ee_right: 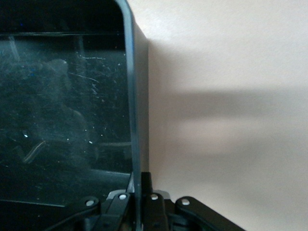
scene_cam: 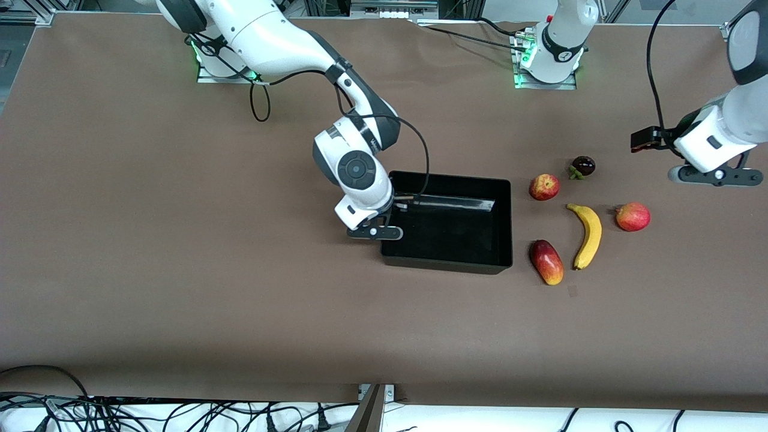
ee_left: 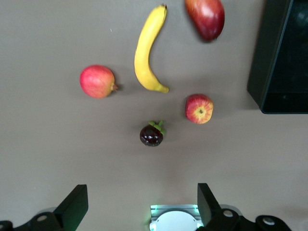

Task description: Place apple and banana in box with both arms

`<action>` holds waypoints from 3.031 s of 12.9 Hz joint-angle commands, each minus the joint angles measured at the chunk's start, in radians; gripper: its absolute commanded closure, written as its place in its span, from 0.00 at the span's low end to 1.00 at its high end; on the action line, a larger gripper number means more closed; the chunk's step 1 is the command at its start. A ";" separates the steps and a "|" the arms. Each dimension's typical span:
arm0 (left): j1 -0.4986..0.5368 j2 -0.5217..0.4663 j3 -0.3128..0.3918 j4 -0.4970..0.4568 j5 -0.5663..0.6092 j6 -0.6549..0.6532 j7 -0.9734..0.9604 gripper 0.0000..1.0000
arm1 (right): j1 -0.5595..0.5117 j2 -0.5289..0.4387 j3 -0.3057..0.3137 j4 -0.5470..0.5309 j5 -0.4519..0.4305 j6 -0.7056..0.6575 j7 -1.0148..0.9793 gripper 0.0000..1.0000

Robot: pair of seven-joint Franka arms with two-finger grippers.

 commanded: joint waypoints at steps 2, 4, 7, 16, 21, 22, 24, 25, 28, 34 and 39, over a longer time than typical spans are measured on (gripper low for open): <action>-0.001 -0.027 -0.010 -0.121 0.001 0.089 -0.008 0.00 | 0.027 0.033 -0.006 0.038 0.023 -0.005 0.037 1.00; -0.001 -0.061 -0.033 -0.211 0.001 0.165 -0.007 0.00 | 0.026 0.040 -0.007 0.038 0.022 0.012 0.033 0.89; -0.003 -0.084 -0.076 -0.351 0.001 0.292 -0.008 0.00 | 0.020 0.021 -0.013 0.041 0.020 0.009 0.033 0.00; -0.003 -0.092 -0.100 -0.627 0.001 0.632 -0.007 0.00 | -0.049 -0.308 -0.229 0.037 -0.025 -0.311 -0.140 0.00; -0.009 -0.050 -0.165 -0.729 0.001 0.878 -0.008 0.00 | -0.143 -0.593 -0.302 -0.170 -0.020 -0.389 -0.346 0.00; -0.004 -0.023 -0.165 -0.730 0.003 0.931 -0.001 0.00 | -0.186 -0.630 -0.293 -0.202 -0.020 -0.401 -0.380 0.00; 0.003 0.049 -0.165 -0.732 0.004 1.041 0.001 0.00 | -0.259 -0.680 -0.261 -0.223 -0.026 -0.457 -0.426 0.00; 0.006 0.091 -0.164 -0.732 0.004 1.095 0.001 0.00 | -0.337 -0.695 -0.201 -0.223 -0.034 -0.485 -0.427 0.00; 0.017 0.187 -0.164 -0.738 0.004 1.179 -0.004 0.00 | -0.569 -0.717 0.032 -0.223 -0.104 -0.501 -0.454 0.00; 0.016 0.130 -0.165 -0.735 0.004 1.111 0.004 0.93 | -0.631 -0.706 0.083 -0.220 -0.138 -0.502 -0.450 0.00; 0.014 -0.013 -0.170 -0.463 0.003 0.583 -0.001 0.94 | -0.616 -0.701 0.083 -0.223 -0.236 -0.507 -0.460 0.00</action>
